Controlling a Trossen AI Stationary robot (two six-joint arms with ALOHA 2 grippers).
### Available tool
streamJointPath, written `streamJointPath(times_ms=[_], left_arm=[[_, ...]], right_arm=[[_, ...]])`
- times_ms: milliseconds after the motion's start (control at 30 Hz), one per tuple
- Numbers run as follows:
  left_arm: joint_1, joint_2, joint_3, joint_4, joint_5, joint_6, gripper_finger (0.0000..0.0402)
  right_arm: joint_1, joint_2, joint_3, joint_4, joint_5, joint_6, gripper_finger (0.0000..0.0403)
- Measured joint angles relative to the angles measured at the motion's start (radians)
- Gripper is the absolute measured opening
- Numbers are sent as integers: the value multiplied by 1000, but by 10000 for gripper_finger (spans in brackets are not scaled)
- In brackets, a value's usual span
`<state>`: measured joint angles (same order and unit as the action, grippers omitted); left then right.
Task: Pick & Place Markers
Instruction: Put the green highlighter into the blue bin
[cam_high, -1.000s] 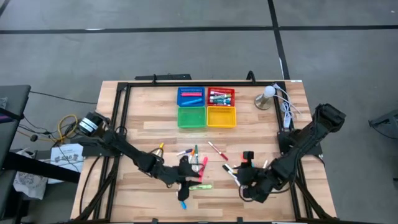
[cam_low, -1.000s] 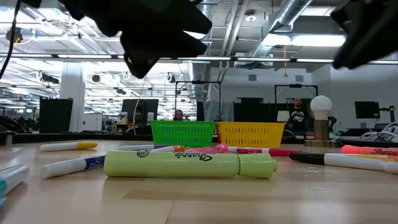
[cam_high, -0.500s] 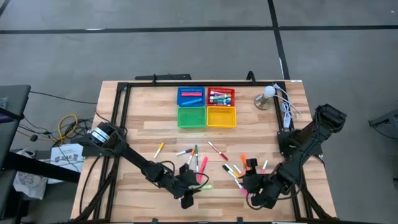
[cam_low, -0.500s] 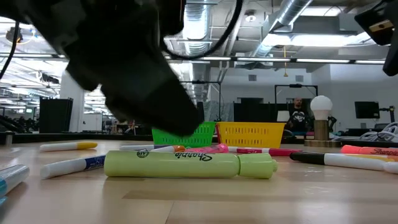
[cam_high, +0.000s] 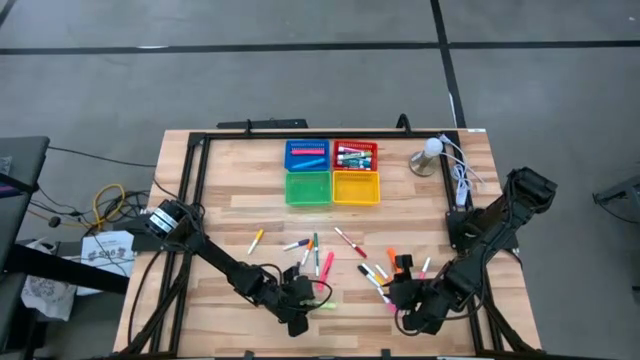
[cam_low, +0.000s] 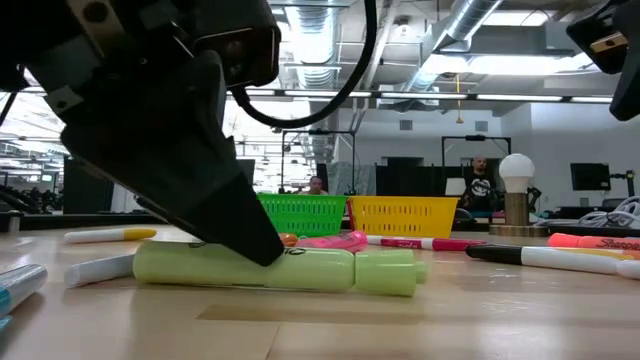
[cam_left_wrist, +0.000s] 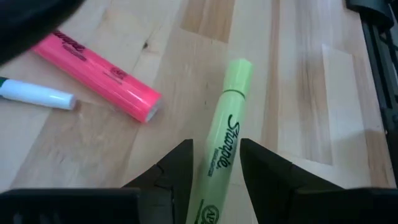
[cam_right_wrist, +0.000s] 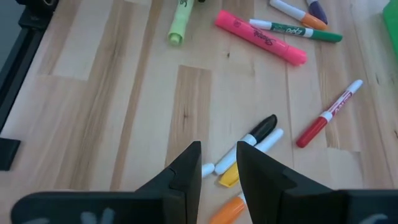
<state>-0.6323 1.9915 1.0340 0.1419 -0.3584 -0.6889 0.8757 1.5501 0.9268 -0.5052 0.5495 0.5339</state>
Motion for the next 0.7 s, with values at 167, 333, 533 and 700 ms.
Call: streamJointPath(times_ms=[167,333,533,700], left_arm=[[-1,18,1,-21,-4,4,131],[-1,46,4,-10,9,-23,131],[1,40,2,-6,4,-27,131],[2,43,0,22,4,-27,127]], right_arm=[[-8,0,0,31,0,0,92],[-8,0,0,61,3,-1,92],[-8,0,0,74,1,0,92],[-8,0,0,75,1,-1,92]])
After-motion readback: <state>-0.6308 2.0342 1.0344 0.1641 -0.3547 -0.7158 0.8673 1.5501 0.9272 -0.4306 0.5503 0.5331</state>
